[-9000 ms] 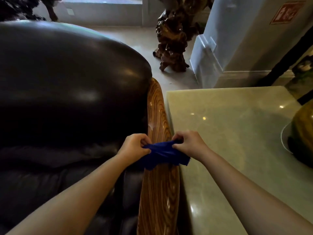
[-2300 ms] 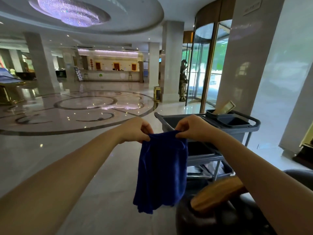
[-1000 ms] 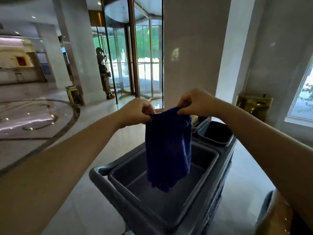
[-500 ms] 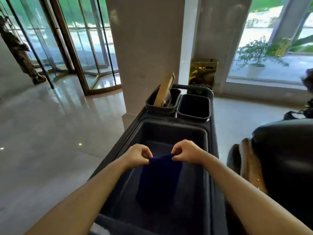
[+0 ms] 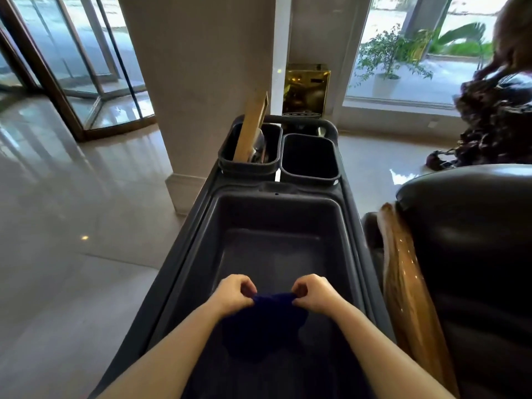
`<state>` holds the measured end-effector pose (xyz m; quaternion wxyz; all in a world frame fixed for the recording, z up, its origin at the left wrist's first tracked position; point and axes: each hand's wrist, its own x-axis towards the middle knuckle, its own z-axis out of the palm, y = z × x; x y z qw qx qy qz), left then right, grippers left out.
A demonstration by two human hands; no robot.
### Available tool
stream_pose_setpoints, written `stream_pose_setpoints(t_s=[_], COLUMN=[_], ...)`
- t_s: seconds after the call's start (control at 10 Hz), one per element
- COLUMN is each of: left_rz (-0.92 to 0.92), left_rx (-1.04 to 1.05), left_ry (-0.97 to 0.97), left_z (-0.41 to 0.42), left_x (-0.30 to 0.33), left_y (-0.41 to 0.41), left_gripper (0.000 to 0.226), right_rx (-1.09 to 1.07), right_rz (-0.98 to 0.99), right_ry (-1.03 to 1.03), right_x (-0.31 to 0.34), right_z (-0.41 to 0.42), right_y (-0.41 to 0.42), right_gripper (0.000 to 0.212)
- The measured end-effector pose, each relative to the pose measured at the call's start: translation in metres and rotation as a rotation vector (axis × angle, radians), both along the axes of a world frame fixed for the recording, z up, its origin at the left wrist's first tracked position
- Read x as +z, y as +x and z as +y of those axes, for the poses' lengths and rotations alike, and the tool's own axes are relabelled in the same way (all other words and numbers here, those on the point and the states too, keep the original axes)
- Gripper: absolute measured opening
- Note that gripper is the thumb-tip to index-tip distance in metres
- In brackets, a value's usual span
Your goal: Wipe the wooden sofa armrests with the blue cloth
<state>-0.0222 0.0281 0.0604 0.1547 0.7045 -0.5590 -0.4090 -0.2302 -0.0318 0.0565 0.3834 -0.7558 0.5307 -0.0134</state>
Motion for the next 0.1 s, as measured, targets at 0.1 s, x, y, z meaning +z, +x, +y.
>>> stream_pose_setpoints(t_s=[0.1], left_rz=[-0.026], left_rx=[0.010], left_ry=[0.016], left_z=[0.0005], left_x=[-0.0003], left_y=[0.0027], left_gripper=[0.018], right_rx=[-0.034], right_rz=[0.007], right_ry=[0.000], right_x=[-0.0044], right_z=[0.0009], right_y=[0.0017], right_gripper=[0.016])
